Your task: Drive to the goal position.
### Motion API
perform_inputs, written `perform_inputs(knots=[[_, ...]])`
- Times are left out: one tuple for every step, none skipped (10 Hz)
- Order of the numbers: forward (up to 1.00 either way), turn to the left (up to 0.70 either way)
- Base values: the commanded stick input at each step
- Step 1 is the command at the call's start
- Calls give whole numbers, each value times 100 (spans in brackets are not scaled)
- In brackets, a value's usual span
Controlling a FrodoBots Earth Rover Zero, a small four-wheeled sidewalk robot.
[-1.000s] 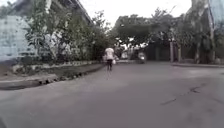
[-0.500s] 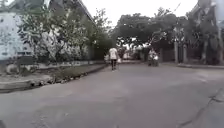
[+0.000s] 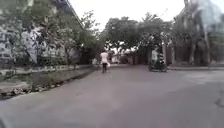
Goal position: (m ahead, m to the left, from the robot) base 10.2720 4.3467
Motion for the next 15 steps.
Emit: perform_inputs(knots=[[100,-38],[100,-31],[100,-14],[100,2],[100,2],[100,2],[100,2],[100,2],[100,2],[100,2],[100,2],[100,2],[100,2],[100,2],[100,2]])
